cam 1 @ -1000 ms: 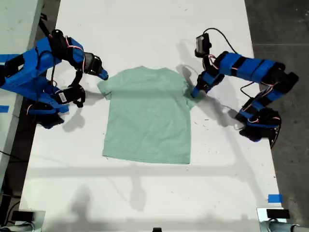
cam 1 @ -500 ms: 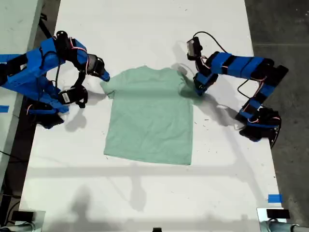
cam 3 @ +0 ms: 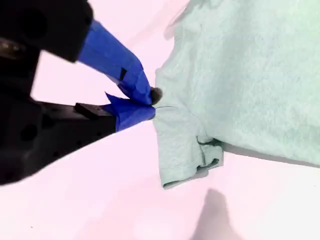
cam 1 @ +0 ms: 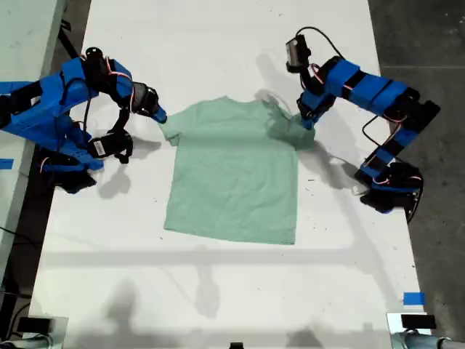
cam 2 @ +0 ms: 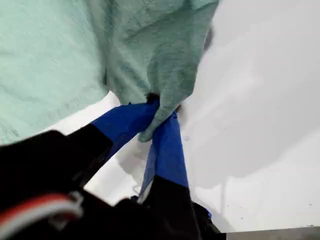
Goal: Fold tshirt
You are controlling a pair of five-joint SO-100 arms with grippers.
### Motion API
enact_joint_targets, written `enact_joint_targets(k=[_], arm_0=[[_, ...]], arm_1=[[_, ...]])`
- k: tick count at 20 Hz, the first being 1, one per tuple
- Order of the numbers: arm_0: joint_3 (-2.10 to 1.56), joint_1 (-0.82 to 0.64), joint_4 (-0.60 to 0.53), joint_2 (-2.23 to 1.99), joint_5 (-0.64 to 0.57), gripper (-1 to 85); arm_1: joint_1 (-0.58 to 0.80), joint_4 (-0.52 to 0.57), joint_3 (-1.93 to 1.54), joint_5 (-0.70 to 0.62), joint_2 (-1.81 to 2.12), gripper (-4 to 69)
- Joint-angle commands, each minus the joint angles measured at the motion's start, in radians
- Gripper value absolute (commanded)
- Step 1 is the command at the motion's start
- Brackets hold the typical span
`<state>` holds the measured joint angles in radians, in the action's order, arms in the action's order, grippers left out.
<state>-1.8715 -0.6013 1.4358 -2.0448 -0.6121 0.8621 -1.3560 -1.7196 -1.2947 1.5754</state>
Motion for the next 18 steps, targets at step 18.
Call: enact_joint_targets(k=[18], arm_0=[[0.028,0.061,-0.018,-0.002,0.046,0.0]], arm_1=[[-0.466,0.278,0.801,0.382,-0.617,0.1]])
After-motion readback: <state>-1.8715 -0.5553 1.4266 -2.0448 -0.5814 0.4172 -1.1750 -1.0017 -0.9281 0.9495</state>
